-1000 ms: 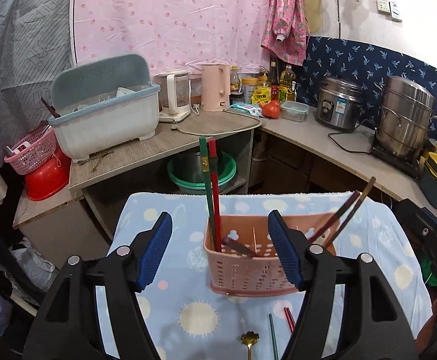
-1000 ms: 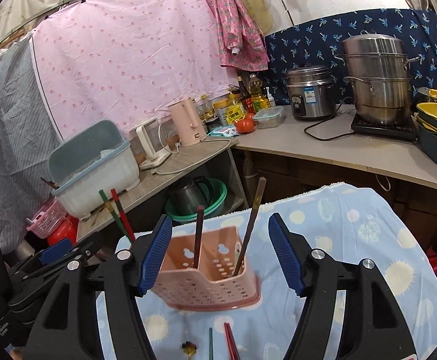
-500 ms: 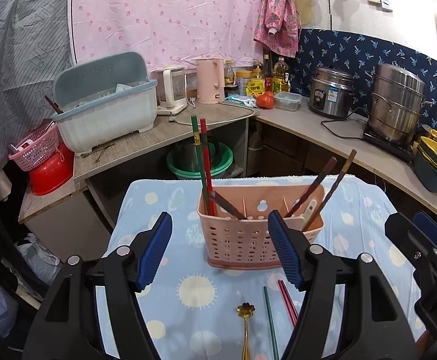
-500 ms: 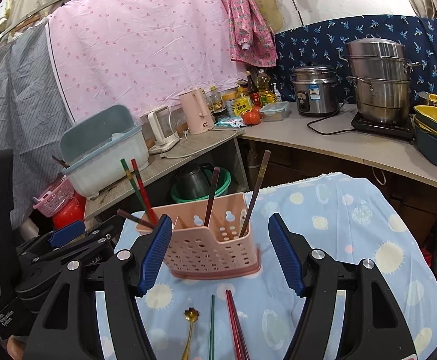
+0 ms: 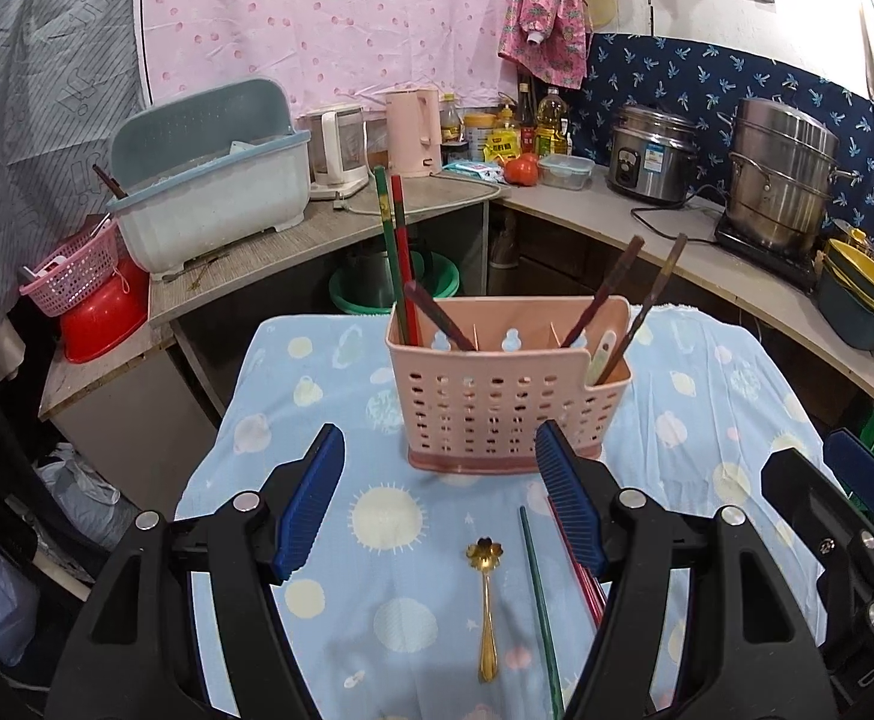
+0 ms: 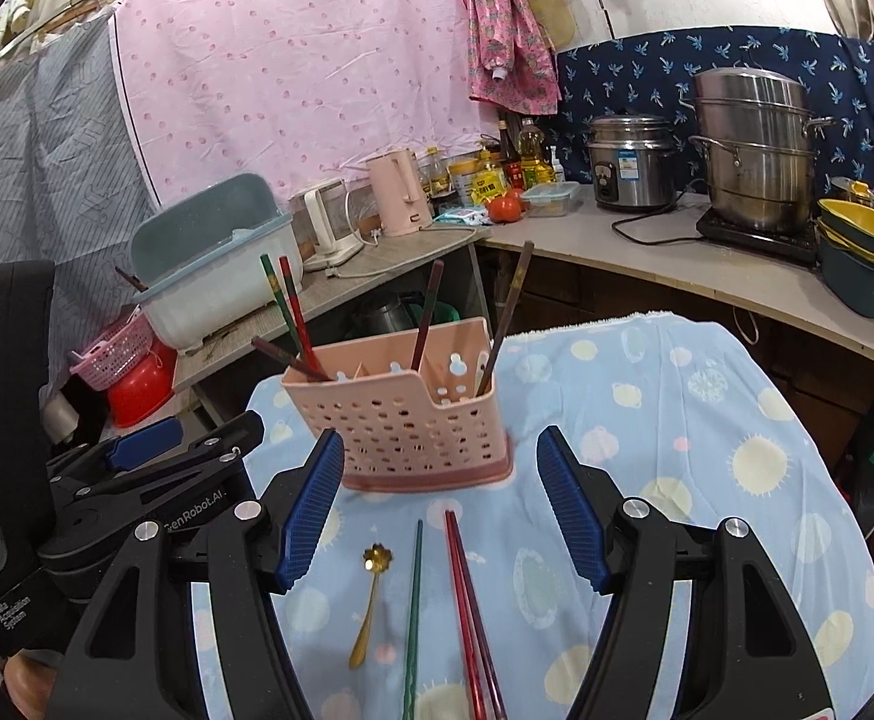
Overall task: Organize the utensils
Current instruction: 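Withdraw both tools from the caddy back toward the remaining utensils, then move left tool to the green chopstick while right tool approaches a red chopstick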
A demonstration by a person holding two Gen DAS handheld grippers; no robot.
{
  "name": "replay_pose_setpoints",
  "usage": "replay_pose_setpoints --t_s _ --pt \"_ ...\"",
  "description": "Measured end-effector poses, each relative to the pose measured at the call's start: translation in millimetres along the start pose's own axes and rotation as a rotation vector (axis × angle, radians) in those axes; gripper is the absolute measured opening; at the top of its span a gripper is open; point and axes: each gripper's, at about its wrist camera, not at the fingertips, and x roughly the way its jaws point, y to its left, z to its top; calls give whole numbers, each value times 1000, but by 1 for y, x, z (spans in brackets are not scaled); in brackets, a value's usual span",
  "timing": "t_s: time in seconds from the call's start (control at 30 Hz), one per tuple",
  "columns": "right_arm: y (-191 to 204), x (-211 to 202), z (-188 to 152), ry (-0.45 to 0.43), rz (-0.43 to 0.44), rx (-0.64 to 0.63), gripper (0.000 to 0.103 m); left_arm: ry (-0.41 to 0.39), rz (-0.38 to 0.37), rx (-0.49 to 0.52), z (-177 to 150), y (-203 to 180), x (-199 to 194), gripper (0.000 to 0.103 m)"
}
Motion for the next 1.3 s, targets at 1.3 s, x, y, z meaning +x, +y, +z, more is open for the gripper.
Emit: replay_pose_setpoints --t_s 1.3 --pt "-44 23 -151 344 -111 -91 41 348 -99 18 -162 -18 27 63"
